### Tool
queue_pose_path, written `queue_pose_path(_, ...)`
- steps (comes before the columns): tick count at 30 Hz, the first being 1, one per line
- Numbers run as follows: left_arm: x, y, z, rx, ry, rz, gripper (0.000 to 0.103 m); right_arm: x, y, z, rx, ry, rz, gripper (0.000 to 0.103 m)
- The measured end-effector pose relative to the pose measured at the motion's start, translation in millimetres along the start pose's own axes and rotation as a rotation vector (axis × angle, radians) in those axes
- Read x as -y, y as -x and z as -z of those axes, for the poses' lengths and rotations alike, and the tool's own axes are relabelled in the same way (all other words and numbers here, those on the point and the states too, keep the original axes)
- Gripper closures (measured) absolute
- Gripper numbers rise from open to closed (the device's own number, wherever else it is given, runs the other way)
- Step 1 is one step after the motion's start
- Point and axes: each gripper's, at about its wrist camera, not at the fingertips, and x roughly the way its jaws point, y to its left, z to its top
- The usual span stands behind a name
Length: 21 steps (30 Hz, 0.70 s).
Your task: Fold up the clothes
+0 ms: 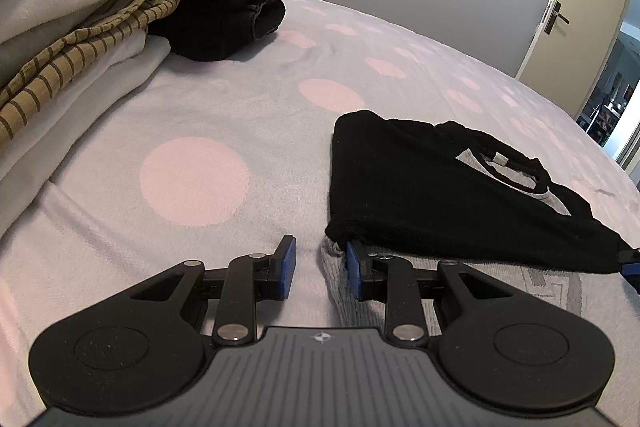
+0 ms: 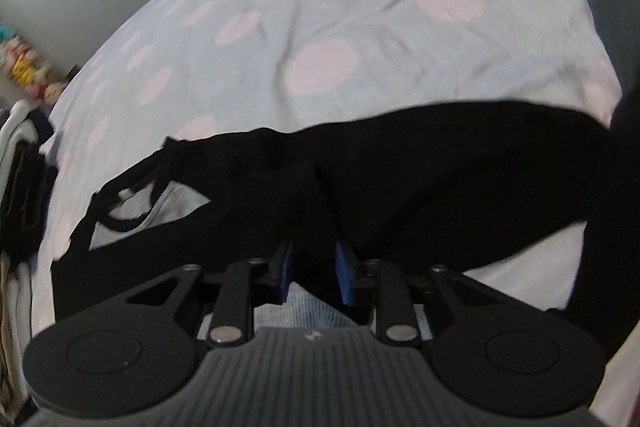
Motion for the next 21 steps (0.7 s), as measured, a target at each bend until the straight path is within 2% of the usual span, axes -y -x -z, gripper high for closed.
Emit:
queue_pose_path(1,0,0,0,0.000,-0.002,-0.001,0.071,-1,0,0,0.010,0.000,0.004,0.088)
queue_pose_path(3,0,0,0,-0.001,-0.001,0.000,0.071,-5,3,0,0.034,0.008,0.012,0.097)
queue_pose_path(9,1,-1,-1,-0.003,-0.007,-0.007,0.071,-7,16,2,0.038,0.077,0.070,0.097)
queue_pose_path(12,1,0,0,-0.004,-0.026,-0.004,0.071,0,14,3,0.021,0.077,0.074,0.092)
queue_pose_path(13,1,1,0,-0.004,-0.039,-0.002,0.071,2,15,3,0.018,0.080,0.067,0.087)
queue_pose_path(15,2,4,1,0.000,-0.064,0.003,0.071,6,31,3,0.046,0.115,0.068,0.084)
queue_pose_path(21,-1,21,-3,0.011,-0.003,-0.001,0.071,41,100,3,0.112,0.140,0.118,0.084)
